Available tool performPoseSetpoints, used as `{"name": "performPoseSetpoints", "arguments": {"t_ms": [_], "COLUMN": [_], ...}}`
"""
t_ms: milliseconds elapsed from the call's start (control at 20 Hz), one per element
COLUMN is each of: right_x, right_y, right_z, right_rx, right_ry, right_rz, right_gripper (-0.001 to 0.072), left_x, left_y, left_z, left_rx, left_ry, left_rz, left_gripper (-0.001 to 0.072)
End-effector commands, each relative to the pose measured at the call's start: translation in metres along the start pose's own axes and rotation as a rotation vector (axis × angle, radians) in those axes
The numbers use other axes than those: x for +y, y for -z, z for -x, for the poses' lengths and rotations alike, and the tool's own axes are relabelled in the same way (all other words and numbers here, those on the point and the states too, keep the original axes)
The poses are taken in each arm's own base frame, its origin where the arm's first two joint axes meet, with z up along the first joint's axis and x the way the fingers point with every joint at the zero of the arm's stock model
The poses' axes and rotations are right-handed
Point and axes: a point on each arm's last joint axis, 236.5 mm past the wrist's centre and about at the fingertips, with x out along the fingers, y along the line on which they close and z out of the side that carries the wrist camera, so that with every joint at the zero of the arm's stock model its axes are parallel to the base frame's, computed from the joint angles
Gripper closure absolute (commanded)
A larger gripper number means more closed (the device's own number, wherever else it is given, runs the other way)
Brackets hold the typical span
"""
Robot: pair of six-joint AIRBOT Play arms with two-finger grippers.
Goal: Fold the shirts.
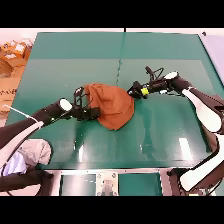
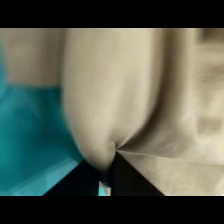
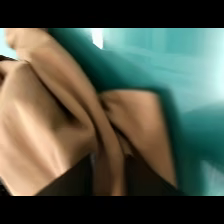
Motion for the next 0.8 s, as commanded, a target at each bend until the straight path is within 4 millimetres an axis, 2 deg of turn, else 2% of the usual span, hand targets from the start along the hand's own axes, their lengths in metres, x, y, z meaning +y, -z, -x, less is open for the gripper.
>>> {"name": "performPoseSetpoints", "arguments": {"t_ms": [0,50,200,250,350,450,550,650,750], "right_x": [0.018,0.021,0.029,0.035,0.053,0.083,0.124,0.174,0.225], "right_y": [0.005,0.006,0.004,0.001,-0.010,-0.022,-0.025,-0.015,0.009], "right_z": [-0.014,-0.014,-0.005,0.005,0.036,0.087,0.149,0.214,0.273], "right_rx": [0.027,0.033,0.041,0.032,-0.032,-0.144,-0.281,-0.443,-0.613], "right_ry": [-0.015,-0.019,-0.036,-0.044,-0.054,-0.061,-0.064,-0.061,-0.057], "right_rz": [0.046,0.067,0.116,0.128,0.168,0.233,0.326,0.442,0.559], "right_gripper": [0.0648,0.0696,0.0697,0.0698,0.0698,0.0698,0.0698,0.0698,0.0698], "left_x": [-0.020,-0.026,-0.038,-0.038,-0.042,-0.060,-0.095,-0.140,-0.174], "left_y": [-0.006,-0.007,-0.022,-0.030,-0.050,-0.075,-0.103,-0.123,-0.130], "left_z": [-0.002,0.002,0.029,0.042,0.083,0.139,0.206,0.282,0.343], "left_rx": [-0.009,0.003,0.003,-0.007,-0.039,-0.124,-0.276,-0.465,-0.603], "left_ry": [0.054,0.056,-0.003,-0.046,-0.153,-0.233,-0.253,-0.226,-0.197], "left_rz": [-0.067,-0.107,-0.267,-0.318,-0.423,-0.517,-0.599,-0.660,-0.693], "left_gripper": [0.0682,0.0683,0.0683,0.0683,0.0683,0.0682,0.0682,0.0682,0.0681]}}
